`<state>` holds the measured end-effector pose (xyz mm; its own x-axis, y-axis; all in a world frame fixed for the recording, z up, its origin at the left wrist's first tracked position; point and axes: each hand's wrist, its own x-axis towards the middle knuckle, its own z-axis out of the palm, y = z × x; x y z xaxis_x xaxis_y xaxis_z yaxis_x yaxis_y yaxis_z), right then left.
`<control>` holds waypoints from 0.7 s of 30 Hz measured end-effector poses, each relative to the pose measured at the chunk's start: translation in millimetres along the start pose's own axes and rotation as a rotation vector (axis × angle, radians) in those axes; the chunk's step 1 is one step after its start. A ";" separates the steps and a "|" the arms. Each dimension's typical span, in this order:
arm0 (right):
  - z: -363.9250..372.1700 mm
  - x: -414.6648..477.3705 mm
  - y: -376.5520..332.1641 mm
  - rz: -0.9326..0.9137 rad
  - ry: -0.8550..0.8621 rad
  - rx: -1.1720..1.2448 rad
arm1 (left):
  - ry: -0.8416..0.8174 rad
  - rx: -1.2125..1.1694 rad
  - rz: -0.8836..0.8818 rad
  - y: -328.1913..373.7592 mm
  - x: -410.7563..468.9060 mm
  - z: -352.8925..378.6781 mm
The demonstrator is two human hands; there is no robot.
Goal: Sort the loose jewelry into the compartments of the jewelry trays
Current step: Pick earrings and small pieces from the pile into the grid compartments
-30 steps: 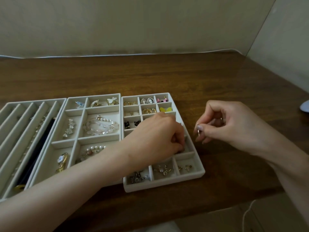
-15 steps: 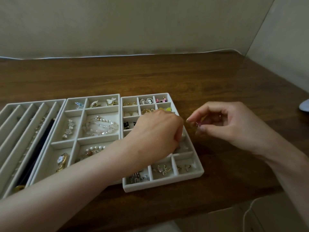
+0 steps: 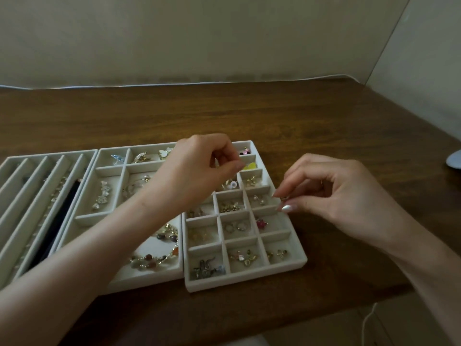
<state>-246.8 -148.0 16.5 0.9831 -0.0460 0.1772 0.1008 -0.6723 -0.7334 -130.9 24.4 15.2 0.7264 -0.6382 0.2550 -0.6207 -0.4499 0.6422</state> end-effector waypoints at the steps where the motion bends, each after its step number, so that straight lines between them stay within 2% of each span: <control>1: 1.4 -0.7 -0.8 -0.015 0.003 -0.020 | 0.020 -0.017 -0.003 -1.4 -1.1 -0.1; 7: 8.6 -2.7 -6.4 -0.089 -0.020 -0.139 | 0.062 -0.017 -0.002 -3.5 -7.2 -3.9; 15: 18.7 -5.1 -12.8 -0.190 -0.065 -0.454 | 0.071 -0.002 0.023 0.3 -9.6 -5.5; 21: 30.2 -4.8 -27.0 -0.159 -0.139 -0.648 | 0.087 0.007 0.059 0.5 -9.5 -6.1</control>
<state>-249.7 -107.3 15.6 0.9787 0.1566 0.1329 0.1767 -0.9717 -0.1568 -136.3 34.1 17.6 0.7115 -0.6070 0.3539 -0.6646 -0.4180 0.6193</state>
